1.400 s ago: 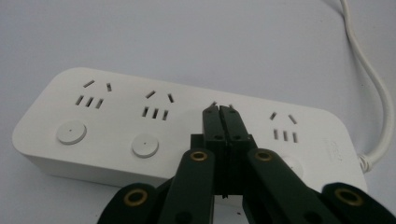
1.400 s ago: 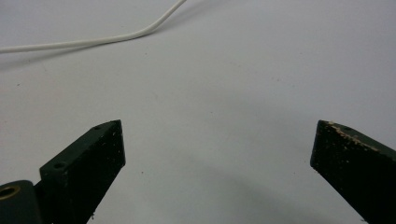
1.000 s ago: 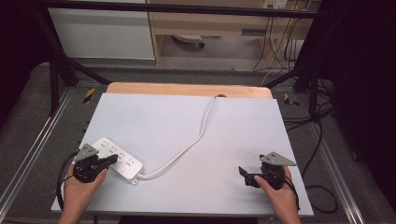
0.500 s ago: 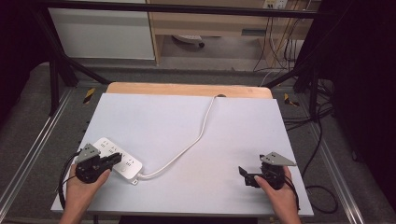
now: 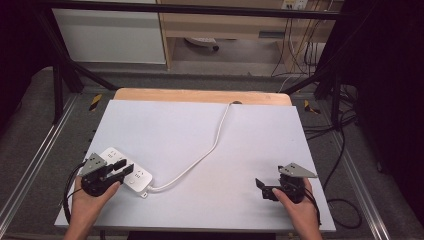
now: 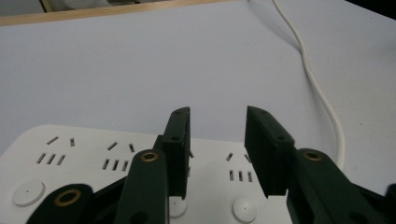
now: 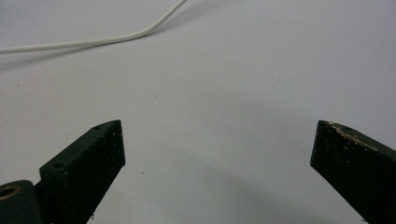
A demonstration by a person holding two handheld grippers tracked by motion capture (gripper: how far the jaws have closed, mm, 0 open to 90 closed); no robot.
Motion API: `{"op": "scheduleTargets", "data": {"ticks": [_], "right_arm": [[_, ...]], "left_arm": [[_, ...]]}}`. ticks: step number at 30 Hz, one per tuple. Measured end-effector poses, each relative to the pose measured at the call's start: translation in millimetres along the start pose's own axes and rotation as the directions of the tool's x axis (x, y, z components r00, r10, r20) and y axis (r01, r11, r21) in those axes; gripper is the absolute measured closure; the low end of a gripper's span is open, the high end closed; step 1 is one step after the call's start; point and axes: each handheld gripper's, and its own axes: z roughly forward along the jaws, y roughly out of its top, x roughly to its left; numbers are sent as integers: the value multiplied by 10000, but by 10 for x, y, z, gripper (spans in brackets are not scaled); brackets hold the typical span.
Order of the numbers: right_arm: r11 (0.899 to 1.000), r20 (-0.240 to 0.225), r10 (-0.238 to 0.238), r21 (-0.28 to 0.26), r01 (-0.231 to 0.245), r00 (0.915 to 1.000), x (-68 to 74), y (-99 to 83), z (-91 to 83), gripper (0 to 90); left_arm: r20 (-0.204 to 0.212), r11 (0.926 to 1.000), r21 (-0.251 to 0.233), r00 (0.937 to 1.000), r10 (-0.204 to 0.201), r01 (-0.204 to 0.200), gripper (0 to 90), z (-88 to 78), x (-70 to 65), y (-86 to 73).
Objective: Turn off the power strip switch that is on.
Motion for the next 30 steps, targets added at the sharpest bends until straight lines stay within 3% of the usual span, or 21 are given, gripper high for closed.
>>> {"op": "scheduleTargets", "data": {"ticks": [9,15,21,25,30], "right_arm": [[10000,0,9,4,-9,10000,1,0,1,38],[10000,3,20,10,-20,10000,0,0,1,37],[10000,-5,24,18,-24,10000,1,-1,2,36],[10000,35,23,-6,-23,10000,-3,-1,0,35],[10000,23,65,-21,-65,10000,-4,-1,-2,34]], "left_arm": [[110,9998,-160,9999,-85,86,475,5,-7,7],[13,9987,-501,10000,-44,44,330,7,-34,19],[17,9983,-395,9991,-430,431,59,14,-52,41],[273,9976,-448,9983,-518,530,50,-1,-57,54],[297,9970,-600,9985,-467,484,50,-30,-66,65]]}}
